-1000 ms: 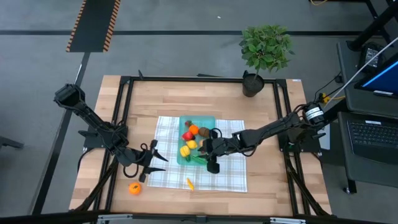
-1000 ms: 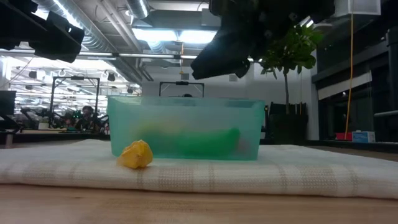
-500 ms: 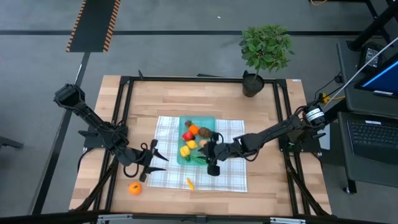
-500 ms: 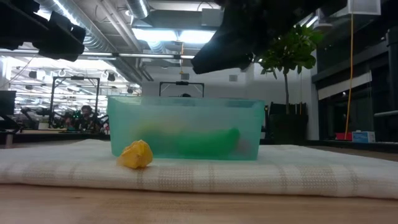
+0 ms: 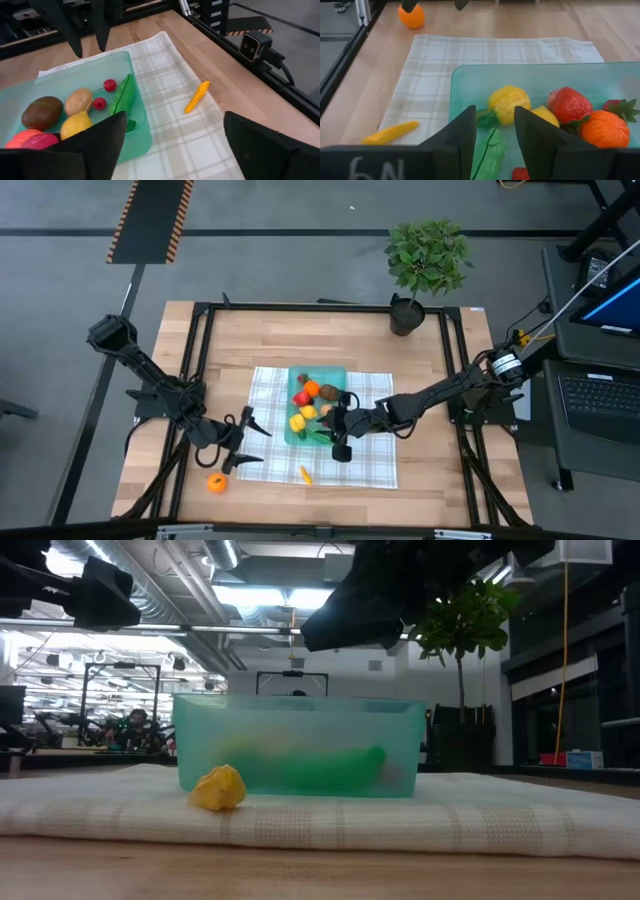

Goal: Pick and placing Produce into tupperware
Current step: Put the orange into the blue bin

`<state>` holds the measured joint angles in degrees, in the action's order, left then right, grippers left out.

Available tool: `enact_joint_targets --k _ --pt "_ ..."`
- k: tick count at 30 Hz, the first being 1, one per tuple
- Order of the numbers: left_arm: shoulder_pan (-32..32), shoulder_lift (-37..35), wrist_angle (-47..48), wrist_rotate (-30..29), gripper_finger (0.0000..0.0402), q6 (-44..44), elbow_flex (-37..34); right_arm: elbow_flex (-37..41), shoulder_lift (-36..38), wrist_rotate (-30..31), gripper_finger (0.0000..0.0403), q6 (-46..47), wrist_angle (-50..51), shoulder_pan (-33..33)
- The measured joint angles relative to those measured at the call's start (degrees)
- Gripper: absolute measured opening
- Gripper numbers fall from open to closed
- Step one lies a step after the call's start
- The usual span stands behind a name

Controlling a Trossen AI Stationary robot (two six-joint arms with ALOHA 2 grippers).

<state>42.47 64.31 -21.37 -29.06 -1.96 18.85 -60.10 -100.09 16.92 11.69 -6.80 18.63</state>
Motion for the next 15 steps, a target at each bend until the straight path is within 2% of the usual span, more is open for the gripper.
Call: enact_joint_targets --k 7,15 --pt "0.2 0.0 -0.4 -0.8 0.0370 -0.1 0.0 0.0 0.0 0.0 0.0135 0.3 -1.9 0.0" --pt "3.9 -3.4 0.7 3.2 0.0369 -3.2 0.2 0.0 0.0 0.0 0.0135 0.2 -2.0 0.8"
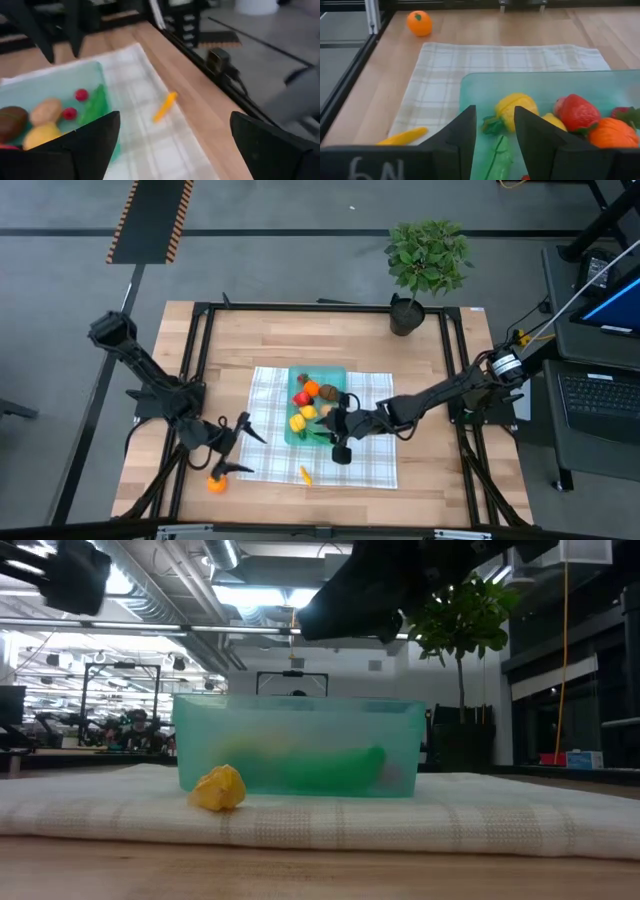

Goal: Pick and placing Produce into tupperware
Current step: Put the orange into the blue bin

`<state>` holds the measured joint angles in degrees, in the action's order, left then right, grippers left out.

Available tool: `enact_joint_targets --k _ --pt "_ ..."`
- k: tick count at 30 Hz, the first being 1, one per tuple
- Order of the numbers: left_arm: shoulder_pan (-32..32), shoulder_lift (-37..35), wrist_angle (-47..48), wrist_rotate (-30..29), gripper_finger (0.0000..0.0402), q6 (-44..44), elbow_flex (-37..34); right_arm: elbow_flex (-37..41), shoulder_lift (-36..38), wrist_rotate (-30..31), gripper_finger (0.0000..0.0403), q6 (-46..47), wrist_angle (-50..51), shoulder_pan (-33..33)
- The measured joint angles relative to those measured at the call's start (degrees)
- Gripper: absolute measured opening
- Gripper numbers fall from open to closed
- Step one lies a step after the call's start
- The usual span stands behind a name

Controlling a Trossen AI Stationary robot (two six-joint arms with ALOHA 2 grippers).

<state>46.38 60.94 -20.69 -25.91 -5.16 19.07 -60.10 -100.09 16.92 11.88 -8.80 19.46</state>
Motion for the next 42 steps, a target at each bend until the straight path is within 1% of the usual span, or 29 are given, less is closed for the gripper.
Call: enact_joint_targets --k 1,3,7,9,12,15,18,21,25,35,42 --pt "0.8 -0.4 2.6 0.1 0.0368 -0.6 0.8 0.0 0.0 0.0 0.0135 0.0 0.0 0.3" --pt "2.4 -0.6 10.9 0.3 0.0368 -2.1 4.0 0.0 0.0 0.0 0.0135 0.0 -0.1 0.8" --pt "5.0 1.5 32.7 0.4 0.0367 -8.1 13.9 0.0 0.0 0.0 0.0135 0.0 -1.4 1.9" --pt "6.3 3.4 40.8 0.4 0.0367 -11.1 18.9 0.0 0.0 0.0 0.0135 0.0 -2.3 2.3" --pt "8.2 7.5 49.4 1.1 0.0367 -14.3 24.9 0.0 0.0 0.0 0.0135 0.0 -3.0 2.9" --pt "9.6 12.1 56.9 4.9 0.0367 -19.3 29.7 0.0 0.0 0.0 0.0135 0.3 -3.9 3.3" --pt "10.9 16.6 62.1 9.4 0.0367 -24.6 33.6 0.0 0.0 0.6 0.0135 1.6 -3.9 3.4" --pt "12.8 20.4 65.7 12.6 0.0367 -27.6 37.3 0.0 0.0 3.3 0.0135 2.8 -4.0 3.5" --pt "15.9 23.5 67.4 13.6 0.0367 -30.7 40.4 0.0 0.0 4.7 0.0135 2.8 -5.3 3.5" --pt "21.8 24.3 67.4 13.5 0.0367 -35.4 40.5 0.0 0.0 4.7 0.0135 1.3 -10.7 3.5" --pt "23.2 24.3 65.9 13.4 0.0367 -35.4 40.5 0.0 0.0 5.1 0.0135 1.3 -10.8 3.5"
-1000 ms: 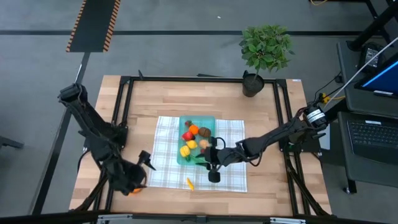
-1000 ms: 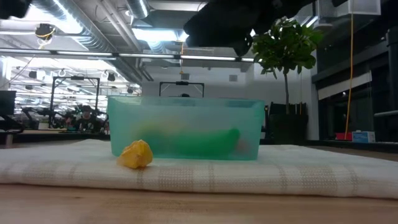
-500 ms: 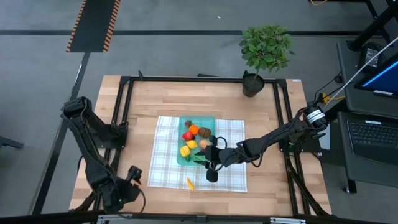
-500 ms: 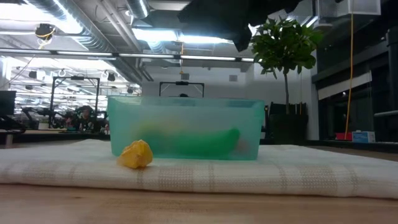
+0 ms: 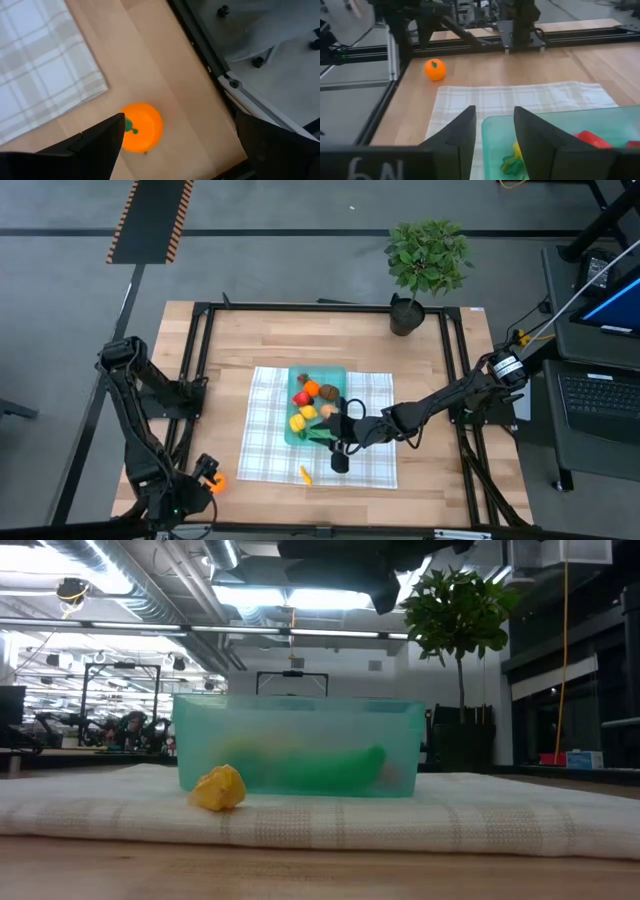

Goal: Pick and placing Produce into tupperware
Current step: Put the orange into the blue bin

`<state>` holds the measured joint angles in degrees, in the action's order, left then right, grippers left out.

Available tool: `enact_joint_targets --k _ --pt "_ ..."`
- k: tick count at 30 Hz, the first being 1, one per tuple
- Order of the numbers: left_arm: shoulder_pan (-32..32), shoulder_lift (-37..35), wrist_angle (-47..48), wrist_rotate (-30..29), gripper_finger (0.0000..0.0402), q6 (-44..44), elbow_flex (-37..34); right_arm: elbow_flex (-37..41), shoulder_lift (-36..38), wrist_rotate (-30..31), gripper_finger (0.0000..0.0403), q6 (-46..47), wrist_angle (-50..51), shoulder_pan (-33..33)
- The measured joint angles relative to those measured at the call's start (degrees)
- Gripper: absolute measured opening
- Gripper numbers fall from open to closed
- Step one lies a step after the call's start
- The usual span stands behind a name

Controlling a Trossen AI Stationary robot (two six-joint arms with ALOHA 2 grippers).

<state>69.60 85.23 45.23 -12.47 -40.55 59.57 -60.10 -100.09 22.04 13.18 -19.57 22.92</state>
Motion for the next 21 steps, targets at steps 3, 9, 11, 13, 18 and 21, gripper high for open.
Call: enact_joint_targets --k 3,9,11,13,18,21 --pt "0.0 0.0 0.0 -0.7 0.0367 -0.5 0.0 0.0 0.0 1.6 0.0135 0.0 0.0 0.0" --pt "-0.5 0.0 0.1 -4.9 0.0367 -0.6 -1.1 0.0 0.0 1.6 0.0135 0.0 0.0 0.0" --pt "-1.0 0.0 0.1 -4.6 0.0367 -1.1 -1.9 0.0 0.0 1.6 0.0135 0.0 0.0 0.0" --pt "-1.4 0.0 0.2 -4.5 0.0367 -2.4 -2.8 0.0 0.0 1.6 0.0135 0.0 0.0 0.0" --pt "-0.9 0.0 0.2 -4.4 0.0367 -4.1 -3.8 0.0 0.0 1.6 0.0135 0.0 0.0 0.0" --pt "-0.2 0.0 0.1 -4.5 0.0367 -5.1 -3.9 0.0 0.0 1.6 0.0135 0.0 0.1 0.0"
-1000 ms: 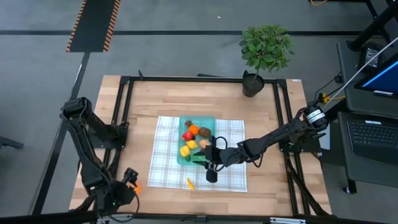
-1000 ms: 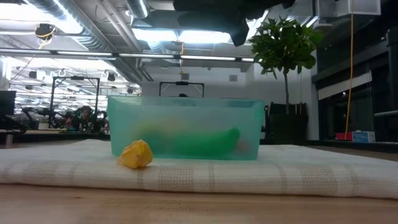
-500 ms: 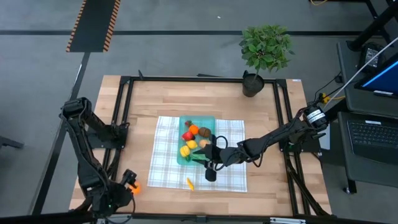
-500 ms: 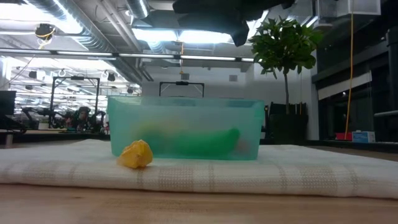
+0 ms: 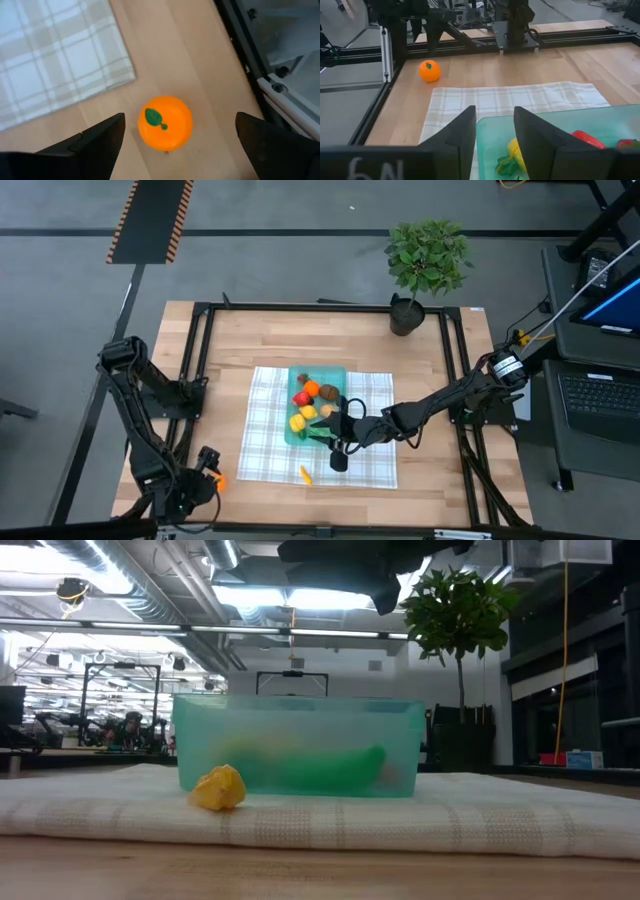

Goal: Pick and placing Produce into tupperware
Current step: Put the orange into the blue bin

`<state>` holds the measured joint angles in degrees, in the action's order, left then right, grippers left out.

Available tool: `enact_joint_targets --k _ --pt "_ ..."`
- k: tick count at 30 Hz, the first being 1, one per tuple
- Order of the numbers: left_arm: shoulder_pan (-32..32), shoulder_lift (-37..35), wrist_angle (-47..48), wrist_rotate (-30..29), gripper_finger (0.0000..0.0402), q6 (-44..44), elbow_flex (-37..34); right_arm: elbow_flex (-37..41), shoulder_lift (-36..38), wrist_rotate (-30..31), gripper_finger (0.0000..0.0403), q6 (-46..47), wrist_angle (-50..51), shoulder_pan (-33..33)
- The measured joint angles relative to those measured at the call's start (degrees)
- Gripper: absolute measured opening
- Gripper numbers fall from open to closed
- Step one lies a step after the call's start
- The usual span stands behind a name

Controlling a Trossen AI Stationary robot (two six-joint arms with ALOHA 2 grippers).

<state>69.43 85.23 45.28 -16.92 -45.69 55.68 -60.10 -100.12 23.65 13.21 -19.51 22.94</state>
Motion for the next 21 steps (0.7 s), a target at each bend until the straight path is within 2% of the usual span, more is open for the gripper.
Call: enact_joint_targets --k 7,11,21 --pt "1.2 0.0 -0.1 0.0 0.0367 -2.4 0.0 0.0 0.0 0.0 0.0135 0.2 0.0 0.0" --pt "0.9 0.2 -0.1 -2.2 0.0367 -3.6 0.0 0.0 0.0 0.0 0.0135 1.5 0.0 0.0" --pt "-1.5 7.5 0.2 -0.6 0.0367 -3.7 0.0 0.0 0.0 -0.1 0.0135 1.5 0.0 0.0"
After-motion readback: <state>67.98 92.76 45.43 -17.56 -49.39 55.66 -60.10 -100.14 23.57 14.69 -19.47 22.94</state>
